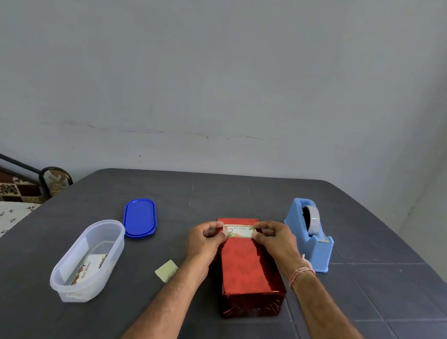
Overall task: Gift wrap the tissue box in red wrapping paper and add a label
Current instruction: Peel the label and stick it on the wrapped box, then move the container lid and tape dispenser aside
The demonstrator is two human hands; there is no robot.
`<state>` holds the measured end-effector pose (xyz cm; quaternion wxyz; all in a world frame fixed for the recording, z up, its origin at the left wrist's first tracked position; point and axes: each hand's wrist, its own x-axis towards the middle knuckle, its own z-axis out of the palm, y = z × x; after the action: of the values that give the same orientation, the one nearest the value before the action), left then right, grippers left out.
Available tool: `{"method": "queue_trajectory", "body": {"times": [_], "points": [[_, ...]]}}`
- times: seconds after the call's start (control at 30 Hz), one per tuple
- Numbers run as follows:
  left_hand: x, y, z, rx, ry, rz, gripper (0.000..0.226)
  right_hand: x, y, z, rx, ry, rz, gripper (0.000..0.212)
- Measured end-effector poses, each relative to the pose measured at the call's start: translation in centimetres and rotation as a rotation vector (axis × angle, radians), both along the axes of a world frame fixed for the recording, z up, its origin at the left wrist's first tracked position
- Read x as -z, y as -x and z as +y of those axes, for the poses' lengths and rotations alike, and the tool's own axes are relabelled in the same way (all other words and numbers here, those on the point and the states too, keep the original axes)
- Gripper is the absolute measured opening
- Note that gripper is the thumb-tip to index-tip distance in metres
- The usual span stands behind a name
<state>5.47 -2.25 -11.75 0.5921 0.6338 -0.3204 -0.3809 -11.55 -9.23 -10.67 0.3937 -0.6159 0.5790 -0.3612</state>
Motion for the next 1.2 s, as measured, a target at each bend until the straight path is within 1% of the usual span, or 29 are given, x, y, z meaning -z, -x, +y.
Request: {"method": "queue_trajectory", "body": {"times": [0.1, 0.17, 0.23, 0.3, 0.37, 0.4, 0.47, 0.5, 0.57, 0.6, 0.63, 0.67, 0.77, 0.8, 0.87, 0.97, 1.03, 1.1, 1.13, 1.2], "points": [[-0.5, -0.7, 0.6, 0.074, -0.028, 0.023, 0.037, -0.6, 0.0, 0.4, 0.013, 0.04, 0.102, 0.022], [-0.9, -1.2, 1.2, 0.105, -0.035, 0.033, 0.044, -1.3, -0.5, 1.2, 0.039, 0.109, 0.195, 0.032], [-1.7, -2.1, 2.2, 0.102, -0.042, 0.0, 0.044, -2.0, -1.7, 2.3, 0.046, 0.192, 0.282, 0.041], [-2.6, -3.6, 3.2, 0.077, -0.017, -0.059, 0.04, -2.6, -3.3, 3.3, 0.011, 0.288, 0.314, 0.044], [-3.7, -6.7, 4.5, 0.017, 0.023, -0.172, 0.036, -3.5, -6.2, 4.4, -0.054, 0.384, 0.289, 0.044], [-4.2, -7.8, 4.9, -0.017, 0.042, -0.261, 0.035, -4.0, -7.0, 4.6, -0.072, 0.407, 0.262, 0.043], [-5.0, -11.9, 6.7, -0.156, 0.028, -0.45, 0.036, -4.2, -10.8, 4.7, -0.163, 0.379, 0.231, 0.045], [-5.0, -14.4, 7.9, -0.248, -0.022, -0.558, 0.039, -4.2, -13.0, 4.7, -0.222, 0.332, 0.231, 0.047], [-4.7, -18.7, 10.0, -0.392, -0.23, -0.757, 0.054, -3.7, -17.0, 4.4, -0.311, 0.211, 0.235, 0.056], [-4.2, -20.7, 11.1, -0.41, -0.341, -0.783, 0.061, -3.4, -19.0, 4.2, -0.34, 0.153, 0.243, 0.061], [-3.8, -21.9, 11.9, -0.384, -0.425, -0.745, 0.063, -2.9, -20.4, 3.7, -0.352, 0.101, 0.254, 0.066], [-3.3, -23.3, 12.9, -0.348, -0.468, -0.653, 0.06, -2.5, -22.4, 3.5, -0.368, 0.051, 0.275, 0.07], [-1.6, -24.7, 14.7, -0.201, -0.4, -0.34, 0.031, -1.0, -26.6, 1.9, -0.362, -0.03, 0.367, 0.084], [-1.1, -25.1, 15.3, -0.171, -0.374, -0.246, 0.029, -0.3, -28.3, 1.6, -0.355, -0.033, 0.411, 0.089], [-0.8, -24.9, 15.8, -0.149, -0.329, -0.142, 0.033, 0.6, -29.9, 0.8, -0.317, -0.004, 0.493, 0.096], [-0.5, -25.2, 16.1, -0.177, -0.307, -0.137, 0.029, 1.2, -32.2, 0.7, -0.273, 0.029, 0.619, 0.104], [-0.3, -25.3, 16.0, -0.17, -0.309, -0.139, 0.026, 1.5, -33.2, 0.3, -0.26, 0.002, 0.656, 0.108], [-0.2, -25.1, 15.9, -0.176, -0.303, -0.115, 0.026, 2.0, -33.6, -0.8, -0.264, -0.073, 0.598, 0.111], [-0.2, -24.9, 15.8, -0.191, -0.293, -0.1, 0.026, 2.0, -33.5, -1.0, -0.28, -0.107, 0.543, 0.108], [-0.6, -24.8, 15.7, -0.222, -0.269, -0.059, 0.027, 2.2, -33.1, -1.8, -0.299, -0.115, 0.396, 0.085]]}}
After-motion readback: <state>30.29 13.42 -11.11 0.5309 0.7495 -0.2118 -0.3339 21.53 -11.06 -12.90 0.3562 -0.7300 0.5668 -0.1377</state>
